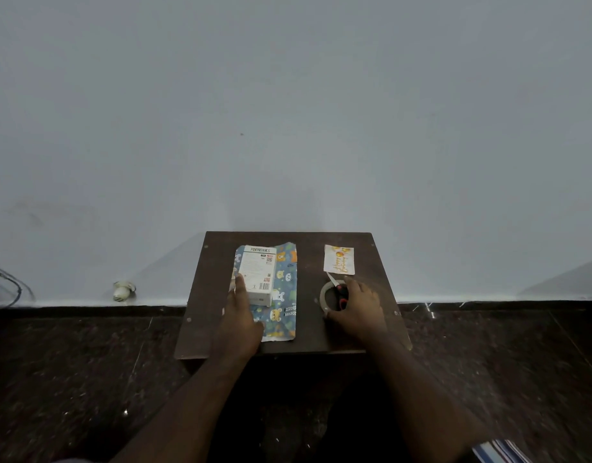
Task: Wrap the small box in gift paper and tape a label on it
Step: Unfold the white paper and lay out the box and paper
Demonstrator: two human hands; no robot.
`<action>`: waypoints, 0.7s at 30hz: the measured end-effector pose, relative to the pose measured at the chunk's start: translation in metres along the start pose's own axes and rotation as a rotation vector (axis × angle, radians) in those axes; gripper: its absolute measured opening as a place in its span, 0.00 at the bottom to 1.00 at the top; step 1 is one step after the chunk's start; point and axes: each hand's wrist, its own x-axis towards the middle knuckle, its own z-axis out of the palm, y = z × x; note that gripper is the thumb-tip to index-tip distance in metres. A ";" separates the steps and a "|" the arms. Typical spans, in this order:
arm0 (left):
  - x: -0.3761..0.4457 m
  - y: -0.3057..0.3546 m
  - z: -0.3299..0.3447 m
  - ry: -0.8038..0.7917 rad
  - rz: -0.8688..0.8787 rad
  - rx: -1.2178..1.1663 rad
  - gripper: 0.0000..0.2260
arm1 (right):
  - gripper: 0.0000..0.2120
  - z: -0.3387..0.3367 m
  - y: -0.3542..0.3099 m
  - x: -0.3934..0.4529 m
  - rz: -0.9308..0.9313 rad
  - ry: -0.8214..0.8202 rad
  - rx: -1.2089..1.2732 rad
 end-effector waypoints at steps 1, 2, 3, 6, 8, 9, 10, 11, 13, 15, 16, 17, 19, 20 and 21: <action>-0.002 0.003 0.000 0.001 0.004 0.005 0.46 | 0.29 -0.001 0.005 0.000 0.015 0.000 0.030; -0.004 0.005 0.001 0.003 0.008 0.020 0.46 | 0.28 -0.004 0.008 -0.001 0.025 0.000 0.051; -0.005 0.007 0.002 0.007 0.011 0.039 0.45 | 0.24 -0.007 0.011 -0.001 0.031 0.004 0.053; -0.014 0.010 0.005 0.001 0.008 0.056 0.44 | 0.18 -0.020 0.015 -0.007 0.041 0.005 0.016; -0.018 0.011 0.006 -0.013 0.007 0.034 0.44 | 0.19 -0.023 0.017 -0.010 0.020 0.000 -0.003; -0.019 0.011 0.006 -0.019 0.006 0.023 0.44 | 0.19 -0.024 0.019 -0.010 0.011 -0.008 -0.014; -0.020 0.011 0.005 -0.028 0.007 0.010 0.45 | 0.19 -0.025 0.018 -0.011 0.017 -0.024 -0.034; -0.021 0.011 0.004 -0.034 0.012 -0.008 0.45 | 0.19 -0.024 0.018 -0.009 0.019 -0.014 -0.024; -0.021 0.011 0.002 -0.048 0.015 -0.042 0.45 | 0.17 -0.018 0.020 -0.003 0.030 0.037 -0.020; -0.020 0.011 -0.001 -0.047 0.003 -0.082 0.44 | 0.16 0.001 0.021 0.013 0.059 0.115 0.049; -0.020 0.012 -0.002 -0.036 -0.006 -0.105 0.44 | 0.17 0.019 0.026 0.029 0.068 0.139 0.121; -0.019 0.013 -0.002 -0.018 -0.015 -0.121 0.45 | 0.18 0.032 0.024 0.035 0.068 0.157 0.210; -0.017 0.017 -0.004 0.026 -0.021 -0.143 0.48 | 0.17 0.045 -0.003 0.028 0.044 0.088 0.343; -0.016 0.019 -0.004 0.034 -0.023 -0.153 0.49 | 0.18 0.045 -0.020 0.020 0.060 0.020 0.385; -0.014 0.022 -0.004 0.034 -0.032 -0.168 0.50 | 0.19 0.051 -0.029 0.018 0.066 -0.019 0.414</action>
